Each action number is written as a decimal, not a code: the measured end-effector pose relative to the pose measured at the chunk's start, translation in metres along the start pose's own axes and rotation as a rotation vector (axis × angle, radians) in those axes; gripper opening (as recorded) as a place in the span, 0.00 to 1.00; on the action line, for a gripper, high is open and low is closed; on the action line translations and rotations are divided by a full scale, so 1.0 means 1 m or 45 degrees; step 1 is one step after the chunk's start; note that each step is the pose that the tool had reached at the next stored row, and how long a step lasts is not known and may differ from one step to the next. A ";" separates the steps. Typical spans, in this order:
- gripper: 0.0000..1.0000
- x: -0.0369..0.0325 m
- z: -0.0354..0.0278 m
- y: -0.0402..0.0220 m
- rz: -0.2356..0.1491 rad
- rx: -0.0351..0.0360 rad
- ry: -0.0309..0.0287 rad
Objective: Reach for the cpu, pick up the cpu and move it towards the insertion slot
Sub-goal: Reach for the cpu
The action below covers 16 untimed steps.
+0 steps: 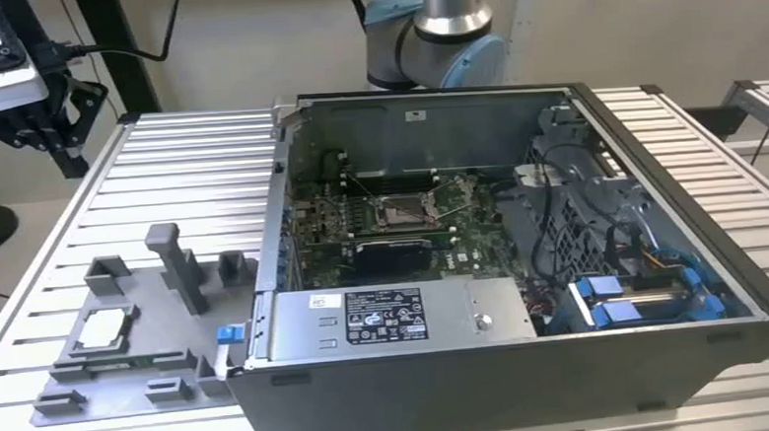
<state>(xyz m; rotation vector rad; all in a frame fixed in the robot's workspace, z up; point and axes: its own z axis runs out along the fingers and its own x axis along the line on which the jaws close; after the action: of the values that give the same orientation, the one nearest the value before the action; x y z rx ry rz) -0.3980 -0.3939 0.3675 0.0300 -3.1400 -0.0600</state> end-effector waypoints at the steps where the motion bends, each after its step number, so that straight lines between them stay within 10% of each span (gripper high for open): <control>1: 0.00 0.0000 0.0000 0.0000 0.000 0.0000 0.0001; 7: 0.00 0.0121 -0.0001 -0.0126 0.000 -0.0029 -0.0100; 16: 0.00 0.0175 0.0016 -0.0529 0.000 -0.0027 -0.0103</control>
<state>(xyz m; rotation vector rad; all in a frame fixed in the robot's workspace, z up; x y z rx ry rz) -0.4145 -0.4470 0.3639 0.0303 -3.1480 -0.0636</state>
